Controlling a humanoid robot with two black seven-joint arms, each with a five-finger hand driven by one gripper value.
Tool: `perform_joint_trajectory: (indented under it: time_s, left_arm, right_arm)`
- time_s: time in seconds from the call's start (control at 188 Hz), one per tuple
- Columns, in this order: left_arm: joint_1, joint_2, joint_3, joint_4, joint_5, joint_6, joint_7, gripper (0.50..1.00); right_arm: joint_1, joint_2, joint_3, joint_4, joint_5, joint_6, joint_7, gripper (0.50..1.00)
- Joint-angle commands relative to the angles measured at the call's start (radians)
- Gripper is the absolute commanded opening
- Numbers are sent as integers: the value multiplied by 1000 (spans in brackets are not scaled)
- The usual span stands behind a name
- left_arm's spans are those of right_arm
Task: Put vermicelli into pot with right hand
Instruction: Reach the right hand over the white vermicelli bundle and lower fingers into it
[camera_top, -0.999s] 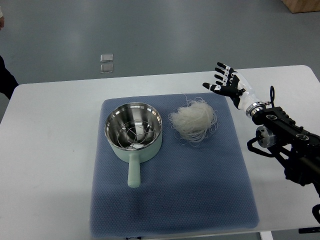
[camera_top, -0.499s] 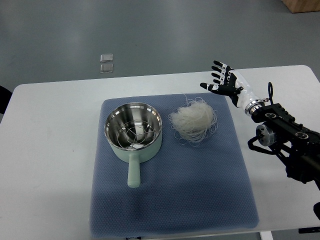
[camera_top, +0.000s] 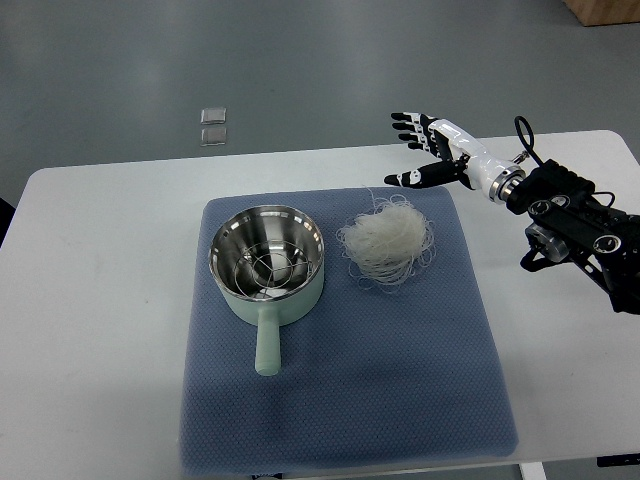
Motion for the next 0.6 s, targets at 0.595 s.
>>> perform_joint_trajectory:
  time_s: [0.595]
  left_arm:
    - [0, 0, -4, -2, 1, 0, 0, 1000]
  right_arm:
    - [373, -31, -544, 137, -294, 171, 66, 924]
